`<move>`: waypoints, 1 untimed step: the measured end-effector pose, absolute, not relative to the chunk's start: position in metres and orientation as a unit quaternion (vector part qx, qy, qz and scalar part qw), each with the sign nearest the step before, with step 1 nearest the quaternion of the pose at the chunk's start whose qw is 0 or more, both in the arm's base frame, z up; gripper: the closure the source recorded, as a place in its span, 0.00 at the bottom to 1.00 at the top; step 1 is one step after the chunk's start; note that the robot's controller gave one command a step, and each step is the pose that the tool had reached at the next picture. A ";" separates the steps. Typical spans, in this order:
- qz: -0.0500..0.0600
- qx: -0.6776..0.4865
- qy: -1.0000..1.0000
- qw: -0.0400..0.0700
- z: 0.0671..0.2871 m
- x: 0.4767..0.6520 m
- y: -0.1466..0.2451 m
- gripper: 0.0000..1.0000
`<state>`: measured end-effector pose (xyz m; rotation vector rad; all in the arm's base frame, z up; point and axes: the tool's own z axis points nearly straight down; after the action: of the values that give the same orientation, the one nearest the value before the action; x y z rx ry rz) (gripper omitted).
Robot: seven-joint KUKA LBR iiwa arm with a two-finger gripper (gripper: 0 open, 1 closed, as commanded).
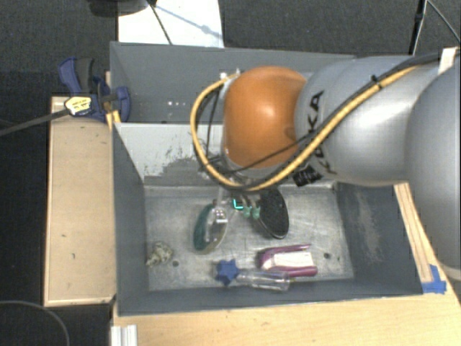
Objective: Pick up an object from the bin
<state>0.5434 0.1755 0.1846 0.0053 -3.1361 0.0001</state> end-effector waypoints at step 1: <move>-0.005 0.093 -0.996 -0.012 0.098 0.528 0.125 0.00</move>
Offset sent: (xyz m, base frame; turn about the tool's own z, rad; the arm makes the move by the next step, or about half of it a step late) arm -0.0263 -0.0664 -0.1146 -0.1961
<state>0.5280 0.1246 0.0977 0.2949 -3.1520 -0.0153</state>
